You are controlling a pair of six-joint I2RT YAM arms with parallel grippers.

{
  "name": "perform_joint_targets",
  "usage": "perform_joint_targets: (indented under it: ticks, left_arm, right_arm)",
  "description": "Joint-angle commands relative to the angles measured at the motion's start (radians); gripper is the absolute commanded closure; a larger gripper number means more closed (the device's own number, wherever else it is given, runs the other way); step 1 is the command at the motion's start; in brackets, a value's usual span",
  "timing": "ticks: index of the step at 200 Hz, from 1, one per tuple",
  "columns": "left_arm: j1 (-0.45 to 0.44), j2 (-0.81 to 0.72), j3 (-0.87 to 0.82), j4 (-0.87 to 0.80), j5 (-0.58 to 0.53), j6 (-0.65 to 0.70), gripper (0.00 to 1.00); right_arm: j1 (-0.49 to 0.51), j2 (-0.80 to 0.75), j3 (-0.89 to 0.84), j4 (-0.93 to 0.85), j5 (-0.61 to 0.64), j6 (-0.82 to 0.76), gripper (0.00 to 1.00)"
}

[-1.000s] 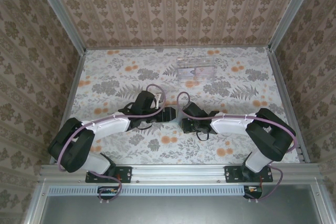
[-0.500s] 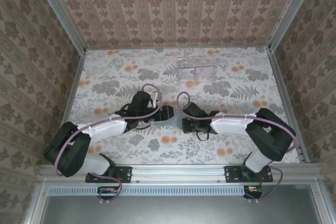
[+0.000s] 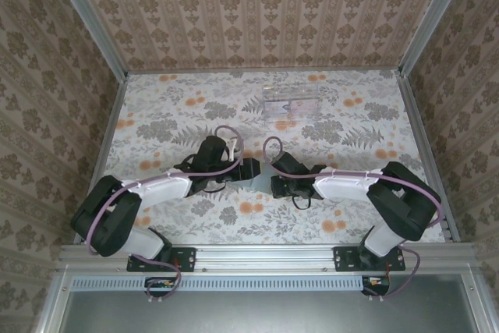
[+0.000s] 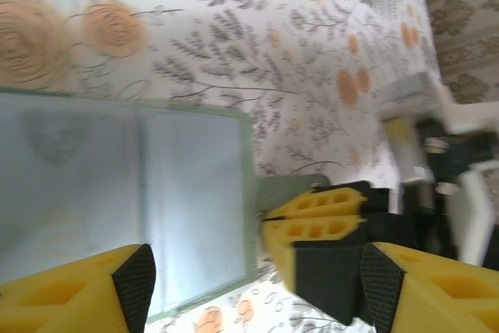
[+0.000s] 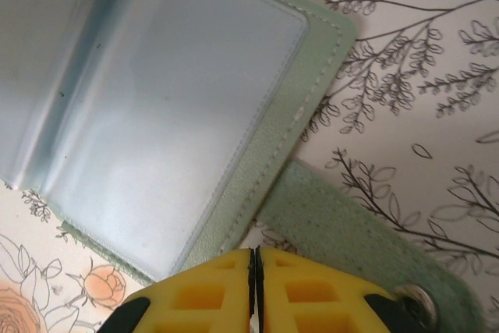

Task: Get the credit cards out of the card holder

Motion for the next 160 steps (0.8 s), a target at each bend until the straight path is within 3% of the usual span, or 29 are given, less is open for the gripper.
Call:
perform_joint_targets:
  ticks: [1, 103, 160]
  left_arm:
    - [0.043, 0.005, 0.000, -0.069, -0.038, 0.039, 0.26]
    - [0.082, 0.141, 0.013, -0.033, 0.002, 0.063, 0.28]
    - [0.074, 0.095, 0.013, -0.084, -0.053, 0.072, 0.28]
  right_arm:
    - [-0.016, -0.058, -0.005, -0.059, 0.040, -0.025, 0.86]
    - [-0.027, 0.028, 0.037, -0.031, 0.005, -0.039, 0.86]
    - [-0.028, 0.038, 0.018, -0.013, -0.003, -0.025, 0.87]
